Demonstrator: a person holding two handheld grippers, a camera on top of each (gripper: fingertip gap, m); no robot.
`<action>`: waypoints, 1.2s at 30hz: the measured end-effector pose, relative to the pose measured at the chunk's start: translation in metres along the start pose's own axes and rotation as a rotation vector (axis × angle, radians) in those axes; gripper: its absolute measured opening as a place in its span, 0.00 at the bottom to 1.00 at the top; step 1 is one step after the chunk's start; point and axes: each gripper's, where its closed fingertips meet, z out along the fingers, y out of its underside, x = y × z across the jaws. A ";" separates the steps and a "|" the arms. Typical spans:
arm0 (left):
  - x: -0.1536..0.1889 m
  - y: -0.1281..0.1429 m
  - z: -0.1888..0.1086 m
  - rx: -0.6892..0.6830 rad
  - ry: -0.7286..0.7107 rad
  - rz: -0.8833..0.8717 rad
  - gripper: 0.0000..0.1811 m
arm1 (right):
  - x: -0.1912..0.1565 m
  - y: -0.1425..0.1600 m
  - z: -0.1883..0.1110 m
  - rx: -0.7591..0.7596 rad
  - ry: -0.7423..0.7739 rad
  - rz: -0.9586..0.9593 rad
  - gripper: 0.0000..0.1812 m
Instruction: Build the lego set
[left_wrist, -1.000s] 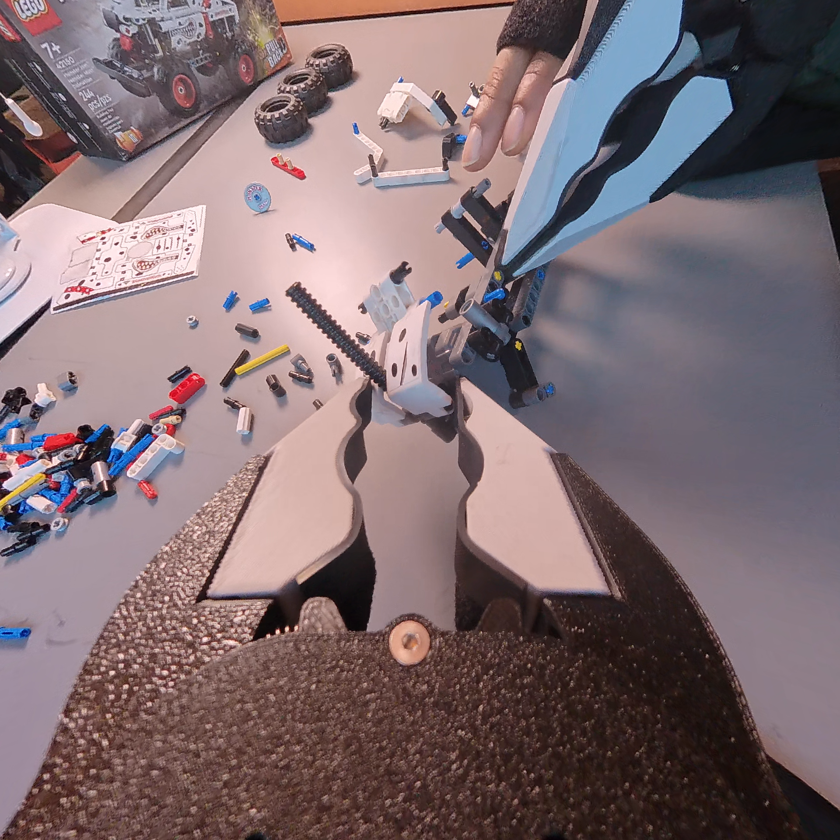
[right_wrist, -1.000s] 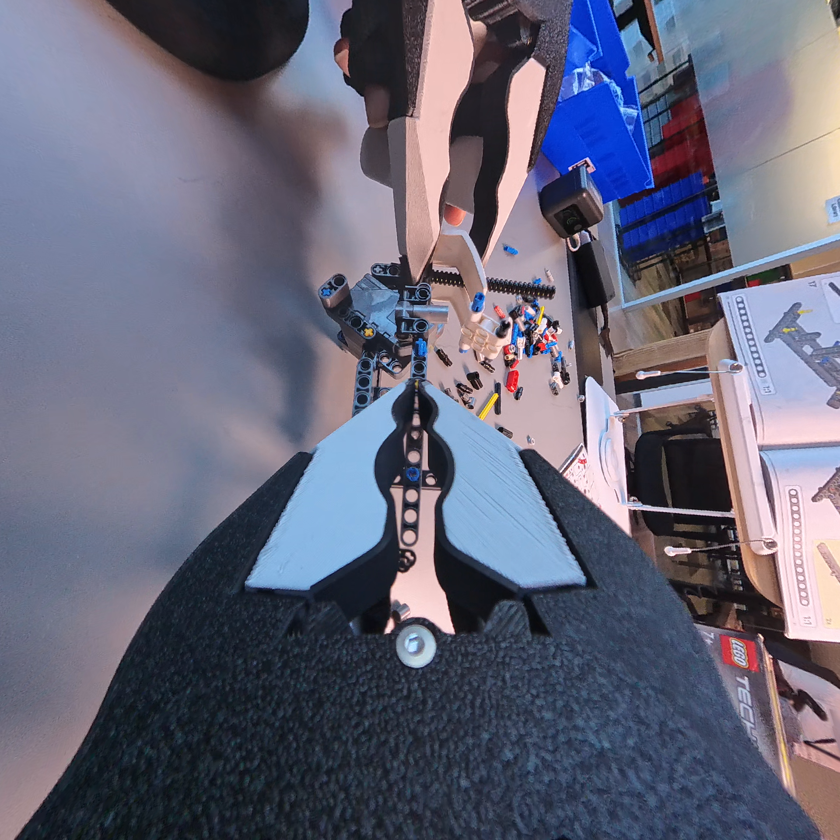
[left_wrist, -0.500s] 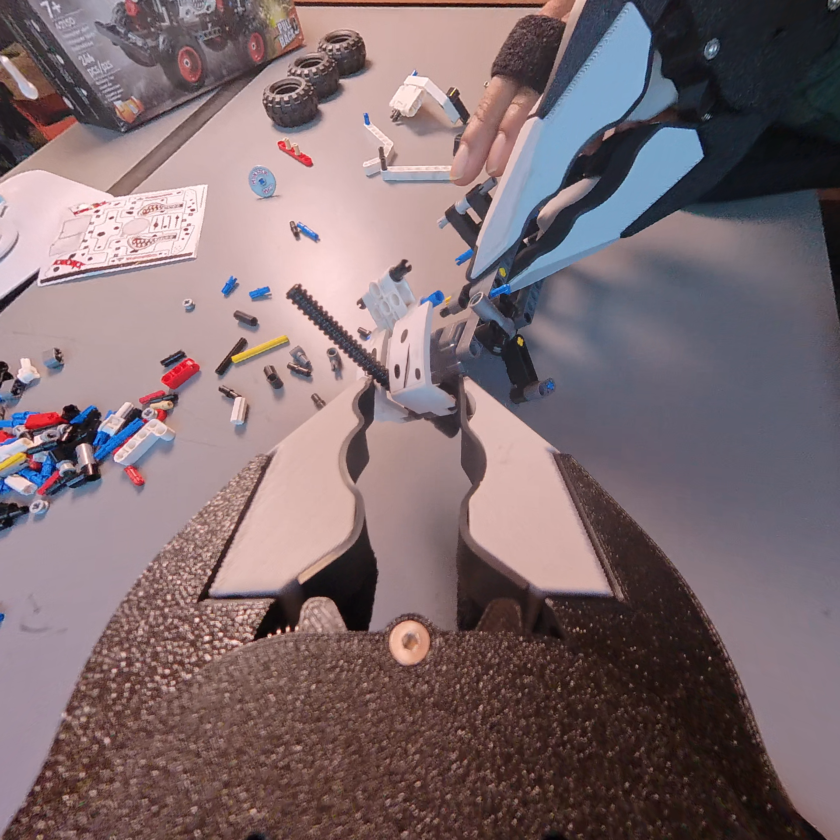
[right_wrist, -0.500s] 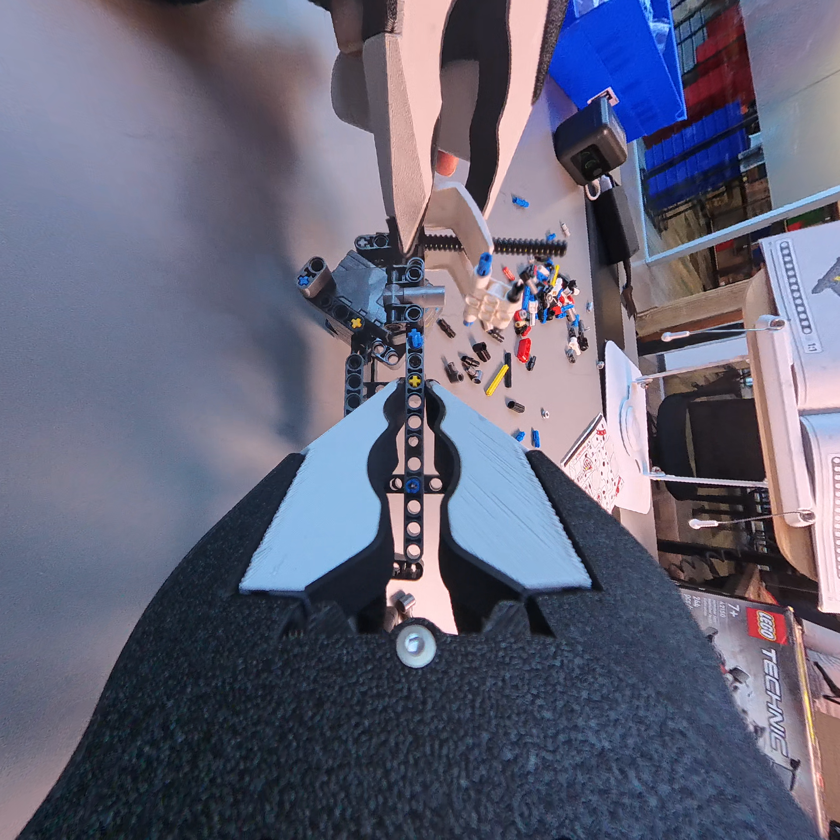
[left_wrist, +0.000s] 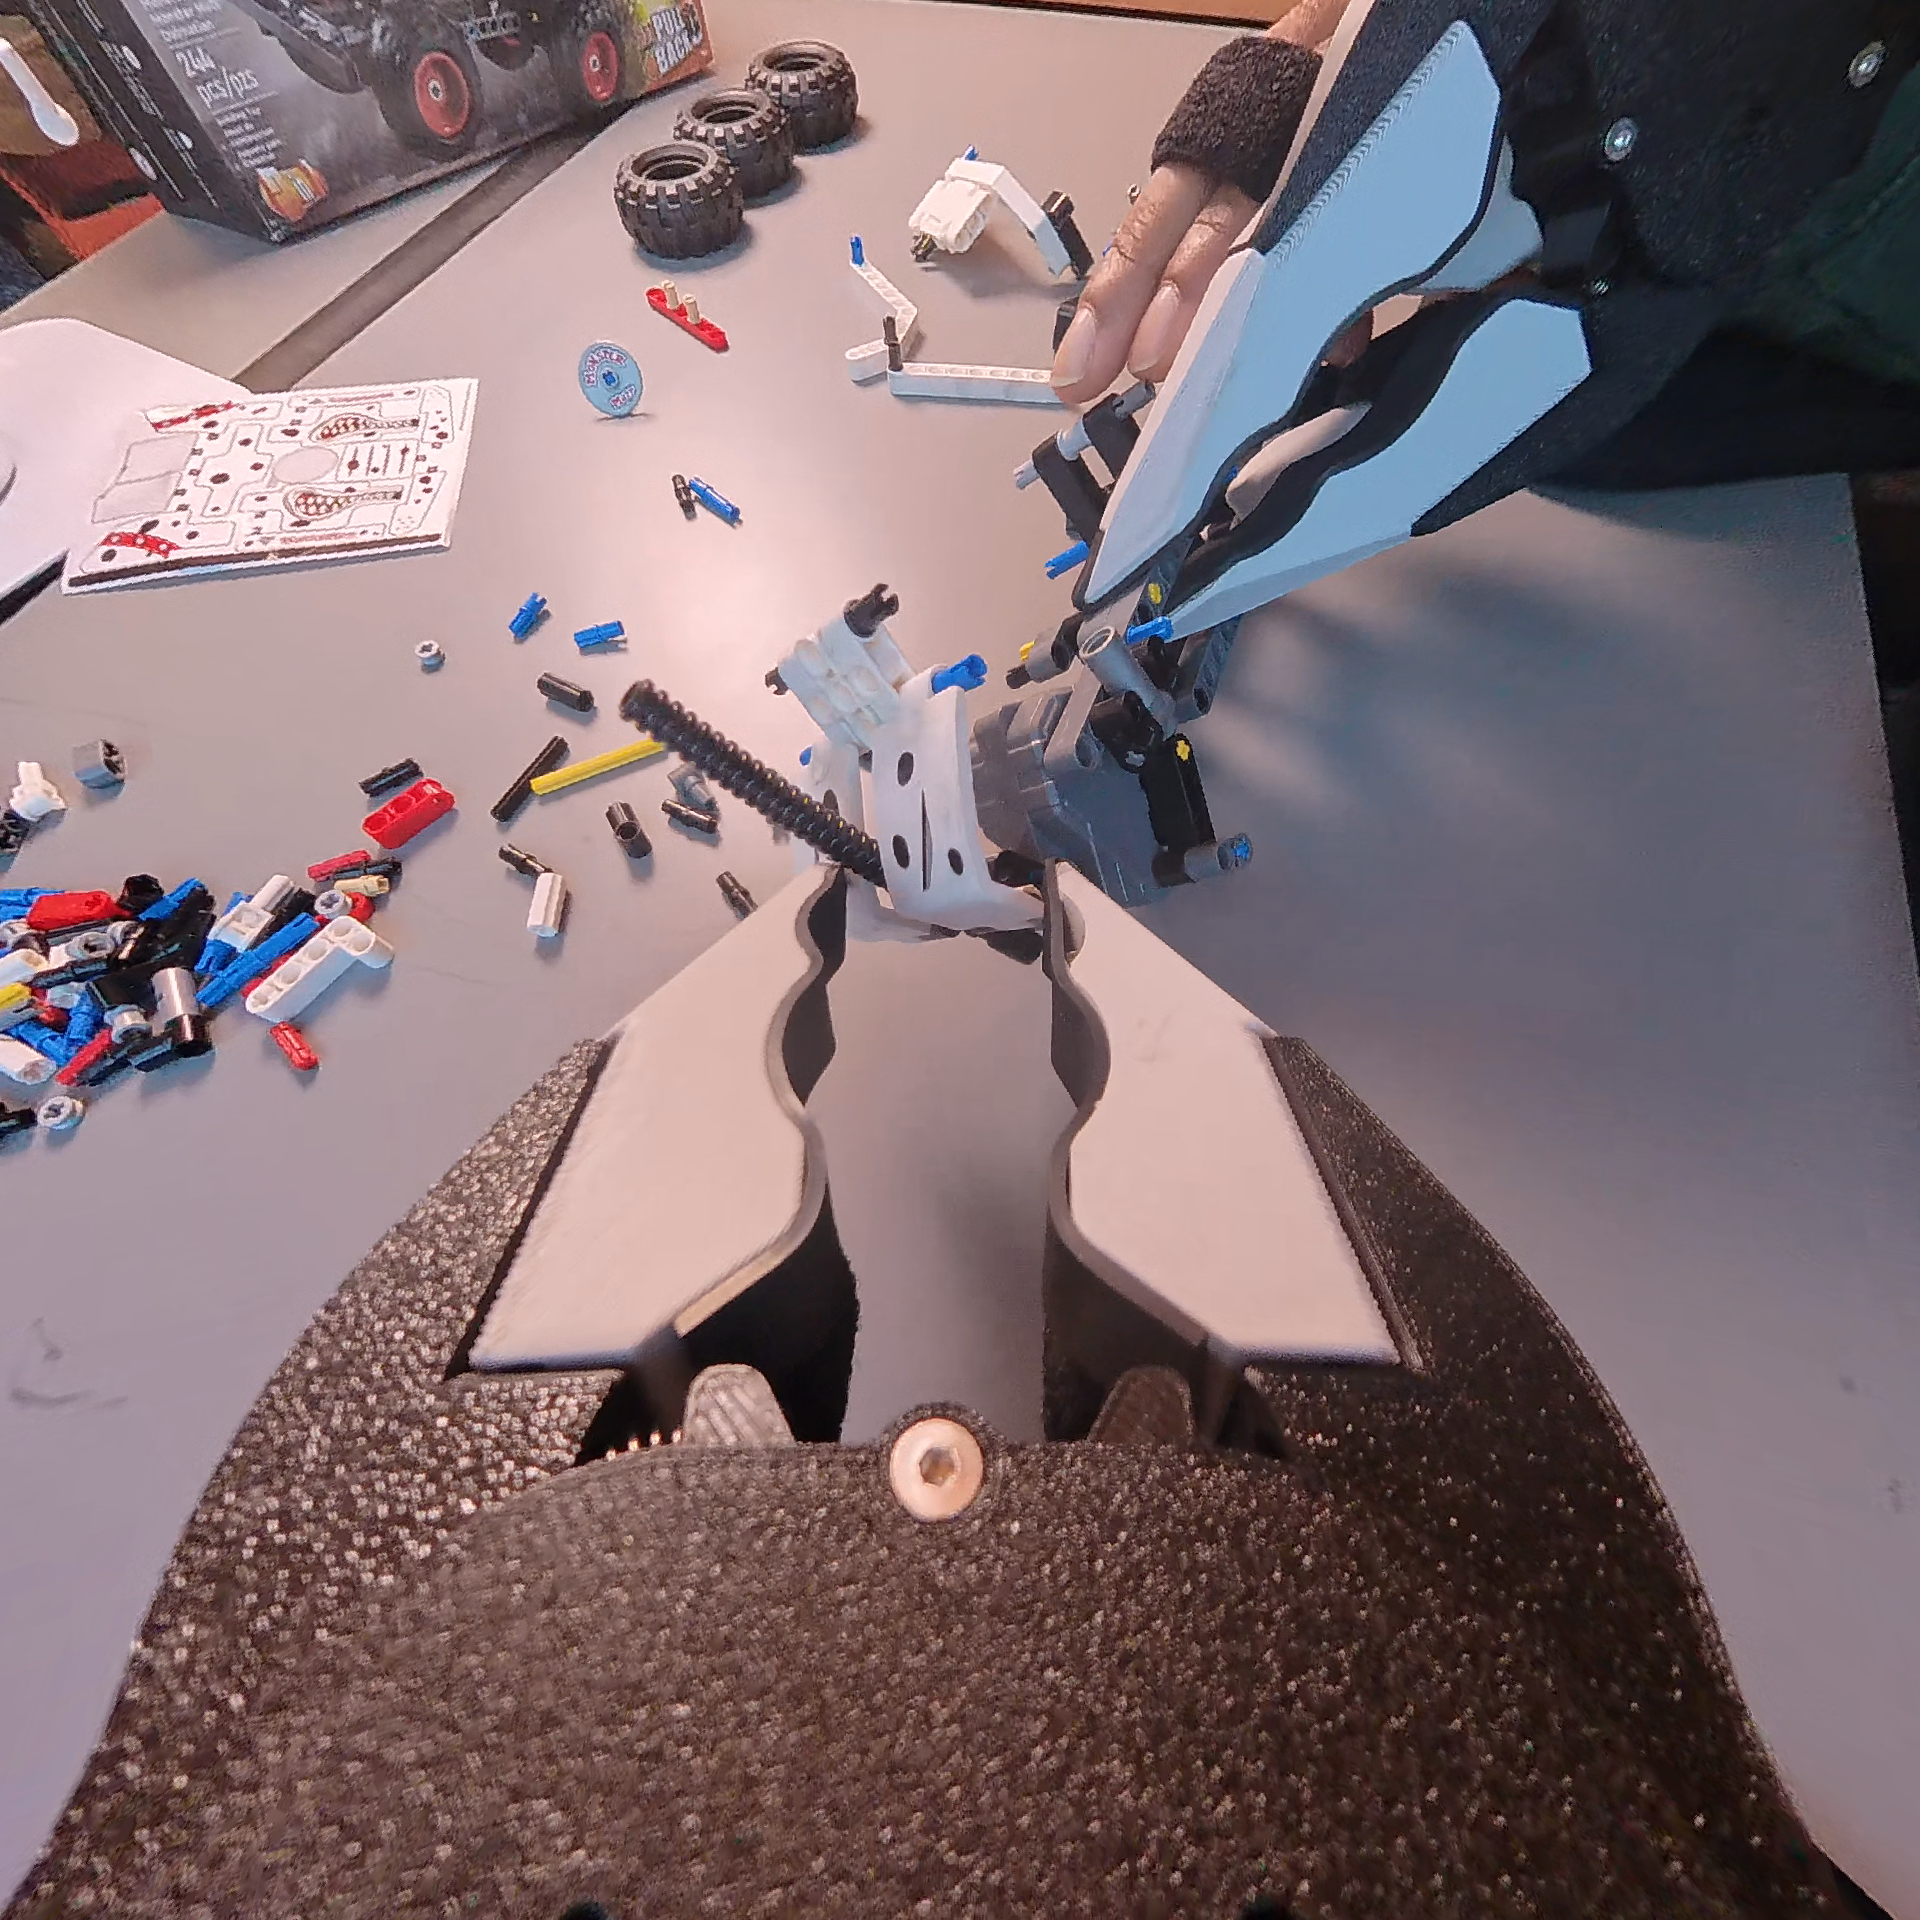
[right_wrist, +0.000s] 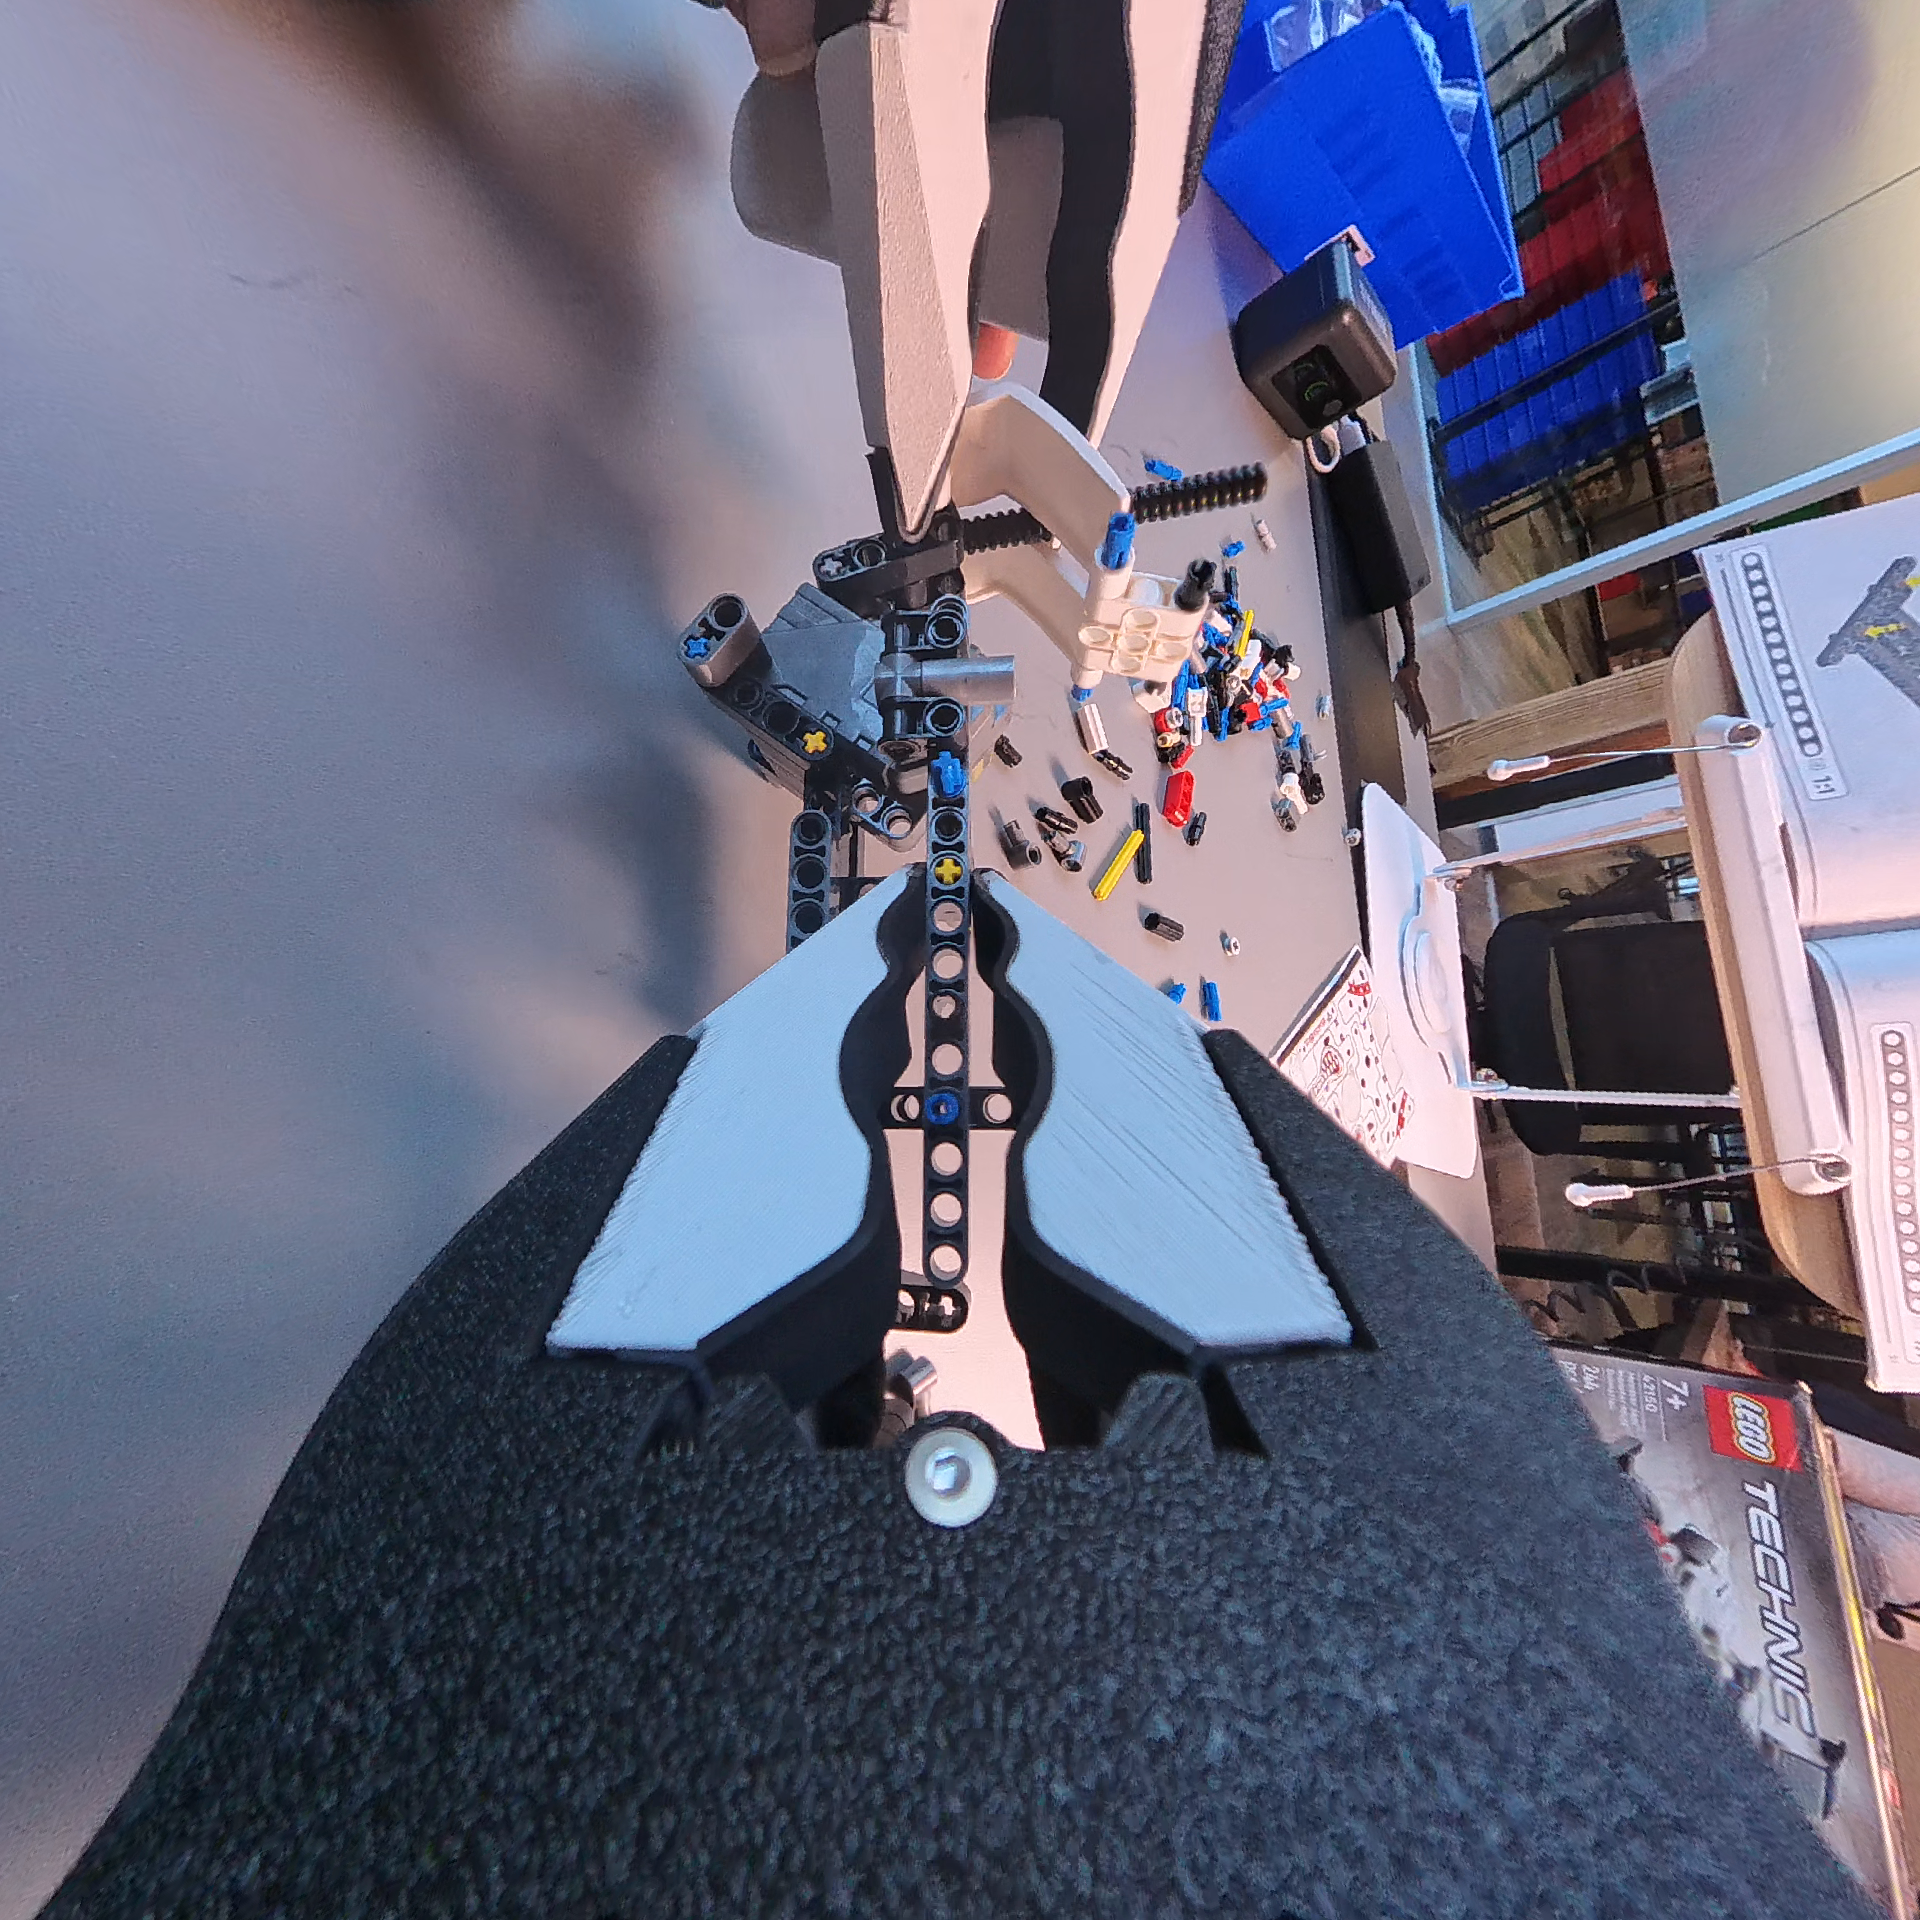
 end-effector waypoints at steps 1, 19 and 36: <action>0.000 0.000 0.000 0.002 0.001 -0.001 0.21 | 0.000 0.000 0.000 0.001 0.003 -0.004 0.04; 0.015 -0.011 0.004 0.078 0.061 0.040 0.20 | -0.003 -0.006 0.001 0.053 0.018 -0.093 0.04; 0.032 -0.005 0.001 0.067 0.136 0.135 0.38 | -0.002 -0.004 0.002 0.063 0.004 -0.077 0.04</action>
